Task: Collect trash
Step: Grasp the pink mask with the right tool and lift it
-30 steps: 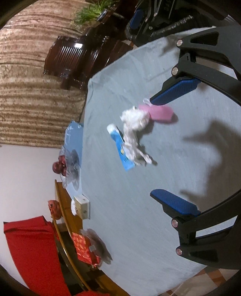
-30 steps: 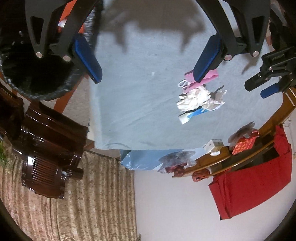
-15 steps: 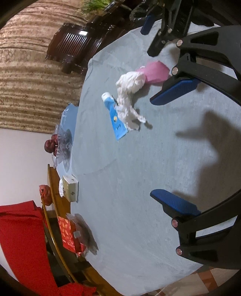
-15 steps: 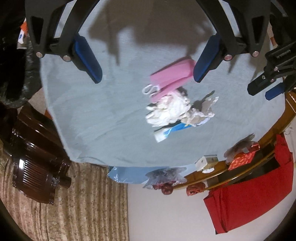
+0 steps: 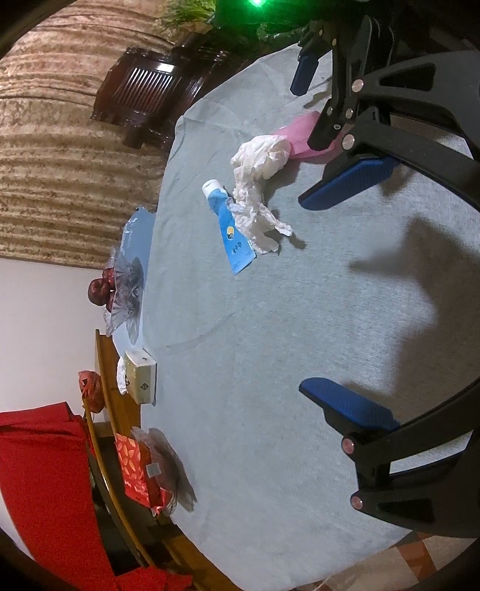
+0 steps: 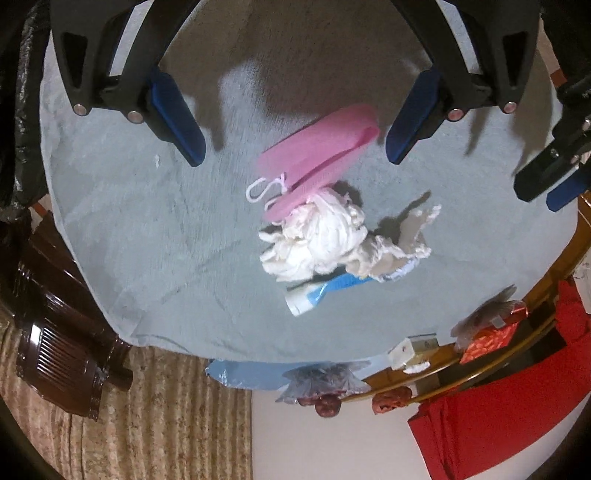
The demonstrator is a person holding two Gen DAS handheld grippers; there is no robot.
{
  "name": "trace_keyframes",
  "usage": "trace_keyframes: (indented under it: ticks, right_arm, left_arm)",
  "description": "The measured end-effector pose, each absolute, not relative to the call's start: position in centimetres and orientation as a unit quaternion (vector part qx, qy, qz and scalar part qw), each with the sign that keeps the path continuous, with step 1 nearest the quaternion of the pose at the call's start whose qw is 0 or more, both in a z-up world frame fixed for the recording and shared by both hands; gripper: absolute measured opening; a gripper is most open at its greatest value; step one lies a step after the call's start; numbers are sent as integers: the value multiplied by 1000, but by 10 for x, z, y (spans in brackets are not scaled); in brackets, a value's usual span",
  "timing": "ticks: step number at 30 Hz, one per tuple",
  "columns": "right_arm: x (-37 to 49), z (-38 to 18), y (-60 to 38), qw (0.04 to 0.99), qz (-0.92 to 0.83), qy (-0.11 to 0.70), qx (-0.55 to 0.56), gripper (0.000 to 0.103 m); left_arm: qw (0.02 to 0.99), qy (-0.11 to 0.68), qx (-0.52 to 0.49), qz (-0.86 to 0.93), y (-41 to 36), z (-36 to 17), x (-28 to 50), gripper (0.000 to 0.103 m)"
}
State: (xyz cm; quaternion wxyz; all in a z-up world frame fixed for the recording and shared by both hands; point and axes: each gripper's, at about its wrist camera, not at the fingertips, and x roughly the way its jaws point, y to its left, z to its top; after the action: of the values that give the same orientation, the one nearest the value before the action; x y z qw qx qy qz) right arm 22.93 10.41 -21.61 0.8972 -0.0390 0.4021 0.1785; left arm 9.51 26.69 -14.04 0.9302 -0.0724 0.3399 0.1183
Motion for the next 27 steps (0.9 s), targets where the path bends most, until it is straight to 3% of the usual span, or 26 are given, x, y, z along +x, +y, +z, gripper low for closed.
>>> trace_keyframes:
  ticks: [4, 16, 22, 27]
  right_arm:
    - [231, -219, 103, 892, 184, 410, -38, 88]
    - [232, -218, 77, 893, 156, 420, -42, 82]
    - [237, -221, 87, 884, 178, 431, -29, 61]
    - [239, -223, 85, 873, 206, 442, -17, 26]
  left_arm:
    - [929, 342, -75, 118, 268, -141, 95, 89]
    - [931, 340, -75, 111, 259, -141, 97, 89]
    - [931, 340, -75, 108, 254, -138, 97, 89]
    - [930, 343, -76, 107, 253, -138, 97, 89]
